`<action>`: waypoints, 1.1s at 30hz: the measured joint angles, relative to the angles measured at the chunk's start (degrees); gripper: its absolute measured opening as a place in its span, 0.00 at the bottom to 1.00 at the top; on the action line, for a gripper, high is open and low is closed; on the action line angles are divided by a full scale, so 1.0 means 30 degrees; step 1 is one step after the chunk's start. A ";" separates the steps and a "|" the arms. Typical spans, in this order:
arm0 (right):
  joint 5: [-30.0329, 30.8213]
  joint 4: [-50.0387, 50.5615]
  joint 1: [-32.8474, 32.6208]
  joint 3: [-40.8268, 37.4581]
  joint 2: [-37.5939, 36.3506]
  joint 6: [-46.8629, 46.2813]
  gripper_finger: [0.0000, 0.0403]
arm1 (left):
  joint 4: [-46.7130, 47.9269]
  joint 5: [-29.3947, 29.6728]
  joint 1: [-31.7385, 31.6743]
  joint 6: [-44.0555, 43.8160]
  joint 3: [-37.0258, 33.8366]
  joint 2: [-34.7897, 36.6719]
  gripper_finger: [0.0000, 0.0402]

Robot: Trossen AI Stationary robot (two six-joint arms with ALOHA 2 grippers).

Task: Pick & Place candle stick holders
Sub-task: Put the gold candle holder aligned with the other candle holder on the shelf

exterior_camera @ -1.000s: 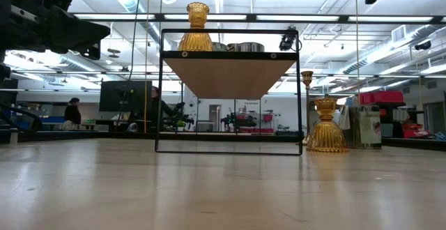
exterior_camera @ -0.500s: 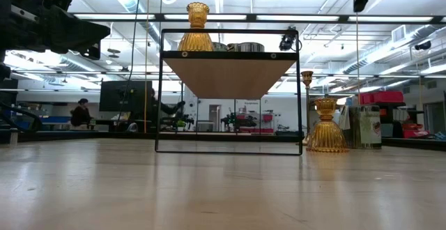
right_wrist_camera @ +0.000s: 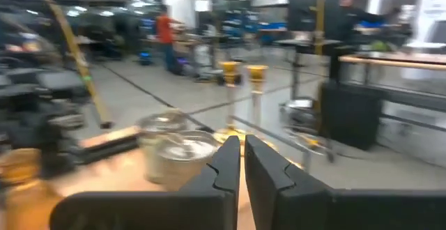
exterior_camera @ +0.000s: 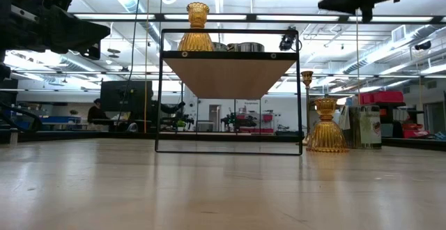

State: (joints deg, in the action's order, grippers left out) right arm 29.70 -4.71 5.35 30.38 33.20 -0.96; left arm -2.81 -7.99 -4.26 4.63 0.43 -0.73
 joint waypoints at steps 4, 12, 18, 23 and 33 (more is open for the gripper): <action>-0.0003 0.1574 0.2023 0.0002 0.0054 -0.0599 0.08 | 0.0000 0.0000 -0.0001 0.0003 0.0000 0.0000 0.05; -0.0488 0.4552 0.5137 0.0009 0.0820 -0.3101 0.29 | 0.0000 0.0000 -0.0005 0.0004 0.0000 0.0000 0.05; -0.2608 0.5990 0.6164 0.0007 0.1488 -0.3050 0.51 | 0.0000 0.0000 0.0002 -0.0001 0.0000 0.0000 0.05; -0.3541 0.6833 0.6599 0.0006 0.2103 -0.2815 0.66 | 0.0000 0.0000 -0.0003 0.0004 -0.0002 0.0000 0.05; -0.4571 0.6961 0.6742 0.0002 0.4407 -0.0923 0.82 | -0.0007 0.0001 -0.0002 0.0003 0.0000 0.0000 0.05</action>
State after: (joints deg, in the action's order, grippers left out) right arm 15.99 16.17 25.58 30.39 46.42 -3.73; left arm -2.83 -7.99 -4.27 4.64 0.43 -0.73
